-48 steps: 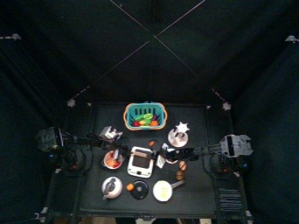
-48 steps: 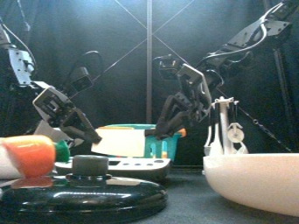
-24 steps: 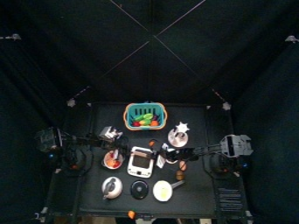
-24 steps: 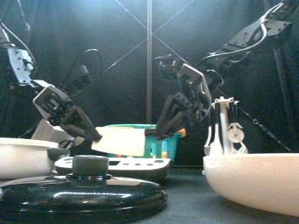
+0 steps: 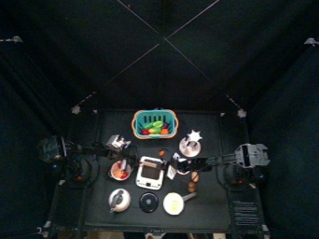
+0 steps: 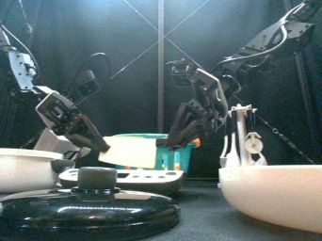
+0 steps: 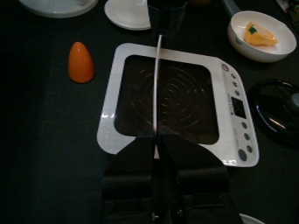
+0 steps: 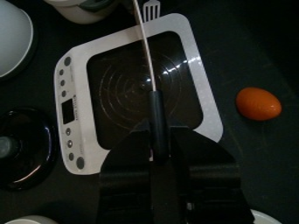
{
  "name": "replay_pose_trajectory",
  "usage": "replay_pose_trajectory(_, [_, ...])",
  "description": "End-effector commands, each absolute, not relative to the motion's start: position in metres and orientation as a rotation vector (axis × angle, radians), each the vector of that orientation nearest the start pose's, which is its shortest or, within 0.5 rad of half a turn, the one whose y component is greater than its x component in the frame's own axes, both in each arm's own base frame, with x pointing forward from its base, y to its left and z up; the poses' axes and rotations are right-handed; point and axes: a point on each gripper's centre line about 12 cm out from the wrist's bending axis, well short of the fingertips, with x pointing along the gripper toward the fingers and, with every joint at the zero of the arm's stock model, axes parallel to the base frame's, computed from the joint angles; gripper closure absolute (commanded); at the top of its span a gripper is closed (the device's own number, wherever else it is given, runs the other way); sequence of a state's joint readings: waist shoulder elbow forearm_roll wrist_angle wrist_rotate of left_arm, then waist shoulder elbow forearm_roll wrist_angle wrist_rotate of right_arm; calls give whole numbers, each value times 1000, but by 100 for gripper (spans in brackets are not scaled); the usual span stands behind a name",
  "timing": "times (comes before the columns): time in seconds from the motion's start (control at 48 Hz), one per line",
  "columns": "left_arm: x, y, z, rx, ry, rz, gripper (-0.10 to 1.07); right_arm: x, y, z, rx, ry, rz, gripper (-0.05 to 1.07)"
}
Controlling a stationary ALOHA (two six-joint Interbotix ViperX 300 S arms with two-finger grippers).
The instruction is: Drop cleaver
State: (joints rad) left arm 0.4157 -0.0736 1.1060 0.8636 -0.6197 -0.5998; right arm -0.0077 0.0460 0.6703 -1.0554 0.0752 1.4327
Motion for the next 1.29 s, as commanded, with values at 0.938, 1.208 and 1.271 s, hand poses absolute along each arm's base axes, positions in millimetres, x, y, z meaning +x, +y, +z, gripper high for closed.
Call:
replay_pose_trajectory(0.938, [275,73,140,-111,439,-7,21,374,-10,172,352,670,-207,65])
replay_pose_trajectory(1.208, [275,74,160,-110,366,17,21,346,-7,185,371,642,-201,65])
replay_pose_trajectory(1.271, [274,74,164,-109,351,21,21,335,-7,184,387,643,-206,65])
